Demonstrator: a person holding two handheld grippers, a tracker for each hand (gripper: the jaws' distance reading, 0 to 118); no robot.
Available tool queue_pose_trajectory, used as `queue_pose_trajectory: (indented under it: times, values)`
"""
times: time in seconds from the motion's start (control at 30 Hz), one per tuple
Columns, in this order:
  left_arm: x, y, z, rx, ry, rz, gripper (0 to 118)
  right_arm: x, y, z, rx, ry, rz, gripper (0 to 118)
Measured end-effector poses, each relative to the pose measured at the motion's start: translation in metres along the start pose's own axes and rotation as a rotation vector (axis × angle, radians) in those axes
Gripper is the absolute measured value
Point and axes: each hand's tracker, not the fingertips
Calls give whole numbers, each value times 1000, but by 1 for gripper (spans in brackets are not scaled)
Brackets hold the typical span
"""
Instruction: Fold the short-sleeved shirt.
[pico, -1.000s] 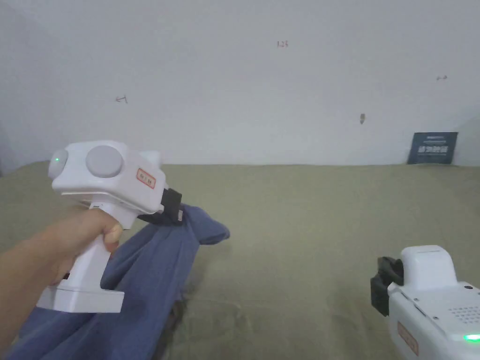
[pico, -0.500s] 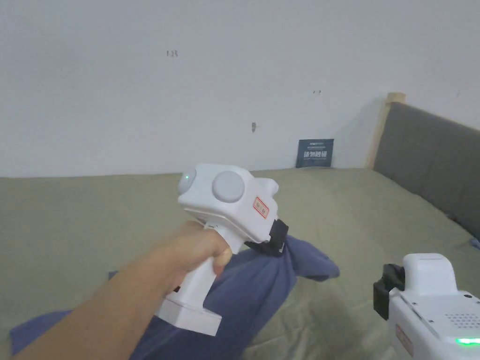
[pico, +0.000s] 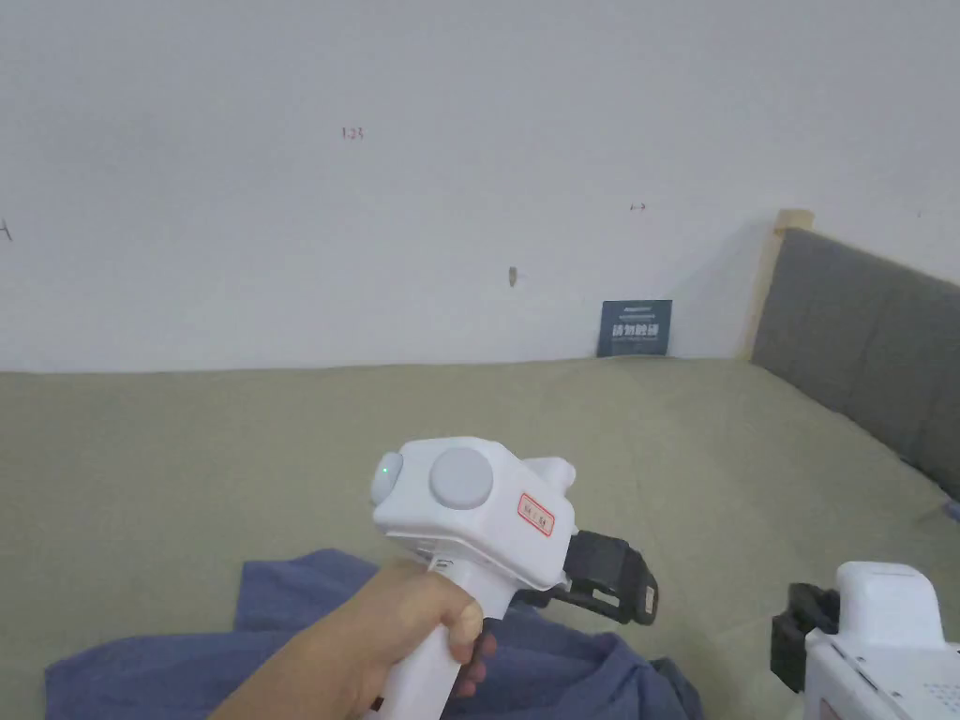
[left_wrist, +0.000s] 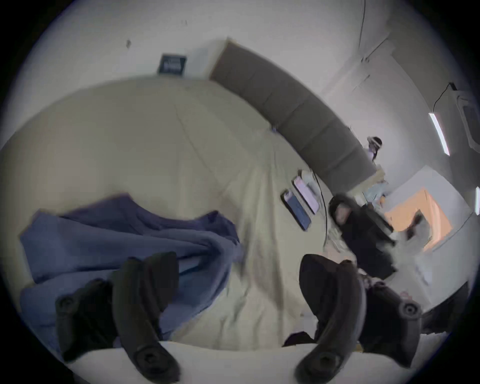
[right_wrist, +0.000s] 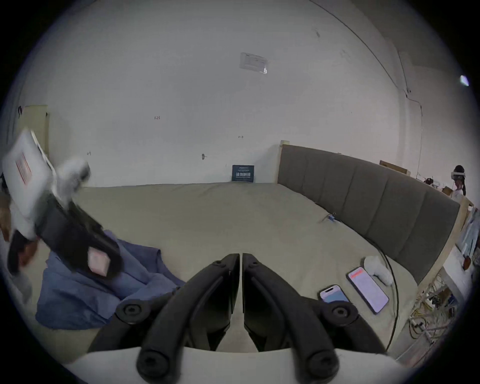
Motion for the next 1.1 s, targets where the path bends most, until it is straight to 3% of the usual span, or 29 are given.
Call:
queue_pose_trajectory:
  times: [0.1, 0.13, 0.17, 0.23, 0.37, 0.57, 0.77, 1.1]
  values:
    - [-7, -14, 74, 217, 142, 14, 90, -12, 7, 3, 9, 30, -13, 9]
    - [-15, -25, 98, 281, 167, 51, 76, -17, 9, 4, 10, 40, -12, 9]
    - [-25, -40, 121, 342, 185, 103, 58, -22, 11, 4, 11, 54, -9, 9]
    - [-50, -65, 155, 423, 264, 191, 3, -32, 15, 4, 10, 77, -1, 9]
    - [-88, -127, 201, 504, 607, 250, 1, -51, 20, 4, 1, 121, 1, 9]
    - [-120, -212, 247, 550, 743, 382, 0, -71, 18, 3, -7, 159, 21, 9]
    - [-124, -241, 257, 555, 765, 430, 0, -81, 16, 2, -25, 170, 41, 9]
    - [-146, -199, 245, 538, 799, 363, 0, -77, 21, -3, -32, 183, 59, 9]
